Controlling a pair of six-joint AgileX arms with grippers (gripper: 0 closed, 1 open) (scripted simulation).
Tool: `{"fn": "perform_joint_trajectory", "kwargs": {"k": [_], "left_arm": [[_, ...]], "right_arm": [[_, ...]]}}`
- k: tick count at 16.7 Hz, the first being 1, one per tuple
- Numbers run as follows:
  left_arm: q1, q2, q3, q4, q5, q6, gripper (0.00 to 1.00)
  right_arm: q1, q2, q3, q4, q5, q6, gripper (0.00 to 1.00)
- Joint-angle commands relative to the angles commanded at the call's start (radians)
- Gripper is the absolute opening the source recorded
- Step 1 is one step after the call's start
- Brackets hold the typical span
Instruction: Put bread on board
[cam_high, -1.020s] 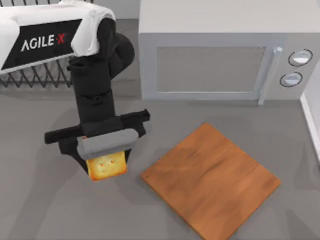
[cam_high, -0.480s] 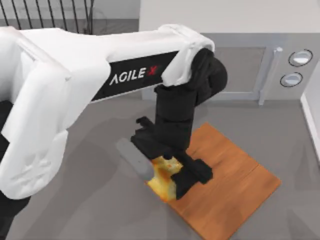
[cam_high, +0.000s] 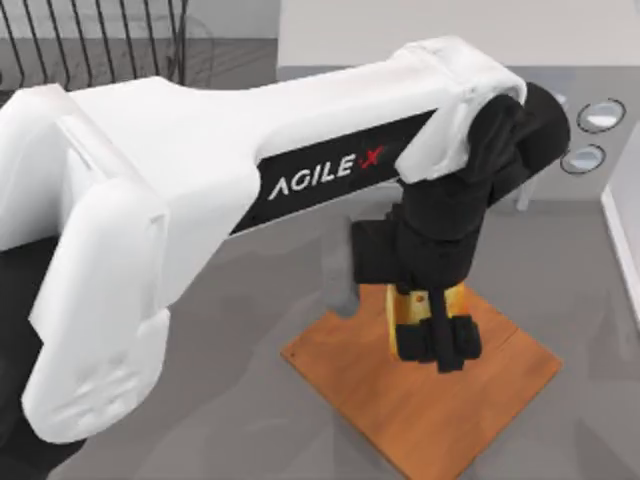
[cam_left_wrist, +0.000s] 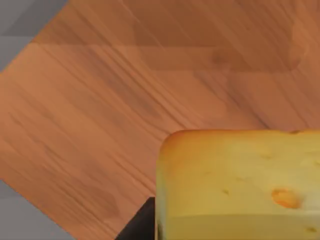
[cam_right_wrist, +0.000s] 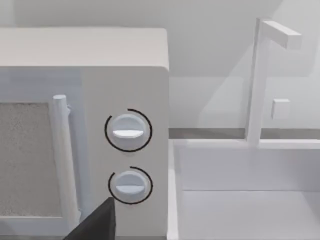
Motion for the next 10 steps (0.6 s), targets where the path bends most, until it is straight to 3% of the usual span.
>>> {"fn": "perform_joint_trajectory", "kwargs": {"k": [10], "left_arm": [[0.001,0.003,-0.019,0.037,-0.007,0.011,0.00]], "right_arm": [[0.000,0.000,0.000,0.000,0.000,0.000,1.00]]}}
